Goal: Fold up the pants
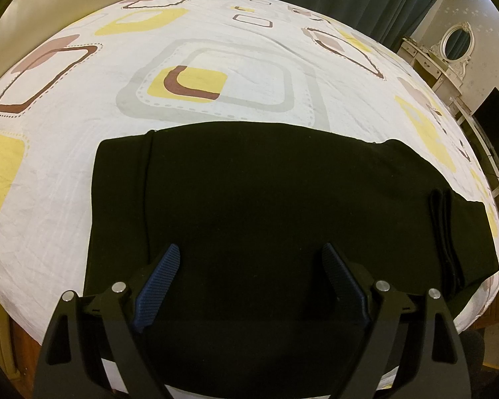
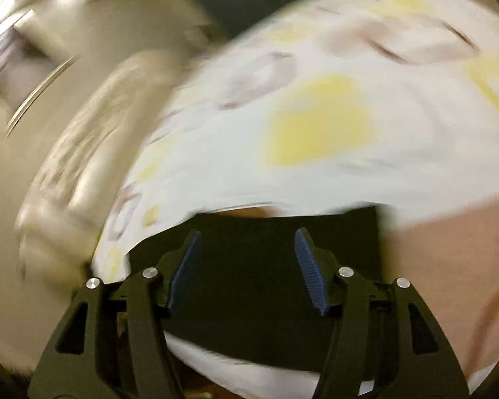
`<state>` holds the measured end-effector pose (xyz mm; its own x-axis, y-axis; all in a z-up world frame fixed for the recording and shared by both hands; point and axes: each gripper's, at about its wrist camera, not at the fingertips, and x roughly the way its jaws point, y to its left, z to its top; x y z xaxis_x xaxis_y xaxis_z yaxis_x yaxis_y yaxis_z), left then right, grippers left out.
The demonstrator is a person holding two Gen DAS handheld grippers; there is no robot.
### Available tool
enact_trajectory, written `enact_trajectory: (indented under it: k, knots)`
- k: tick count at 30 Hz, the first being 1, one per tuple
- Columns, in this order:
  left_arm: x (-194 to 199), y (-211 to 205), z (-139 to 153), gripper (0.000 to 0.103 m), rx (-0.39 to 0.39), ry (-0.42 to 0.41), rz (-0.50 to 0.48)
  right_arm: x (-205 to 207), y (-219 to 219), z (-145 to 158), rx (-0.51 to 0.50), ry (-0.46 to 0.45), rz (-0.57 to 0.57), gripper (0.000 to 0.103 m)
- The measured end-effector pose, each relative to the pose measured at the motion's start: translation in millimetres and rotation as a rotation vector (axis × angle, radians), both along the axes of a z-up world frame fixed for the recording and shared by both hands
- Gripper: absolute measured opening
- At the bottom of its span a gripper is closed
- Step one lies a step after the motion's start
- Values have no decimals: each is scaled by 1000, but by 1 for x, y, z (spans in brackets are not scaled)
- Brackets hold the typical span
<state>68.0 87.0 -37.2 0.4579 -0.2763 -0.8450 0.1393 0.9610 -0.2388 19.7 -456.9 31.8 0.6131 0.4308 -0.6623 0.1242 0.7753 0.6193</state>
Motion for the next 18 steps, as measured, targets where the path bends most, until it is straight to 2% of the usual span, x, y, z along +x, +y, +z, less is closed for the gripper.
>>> enact_trajectory:
  k: [2,4,6,7,8,15,18]
  knots:
    - [0,0,0,87,1,0,0,7,-30,-31,-8,92,-68,58]
    - [-1,-1,0,87,4,-1,1,14,-44,-60,34,151,-93,57]
    - [-1,-1,0,87,4,-1,2,20,-48,-87,140,168,-86,41]
    - [-1,-1,0,87,4,-1,2,21,-47,-91,159,165,-81,30]
    - [-1,-1,0,87,5,-1,2,23,-47,-99,180,170,-84,26]
    - [-2,-3,-1,87,9,-2,3,24,-45,-102,177,168,-88,24]
    - [-2,-3,0,87,4,-1,3,13,-45,-96,197,154,-109,31]
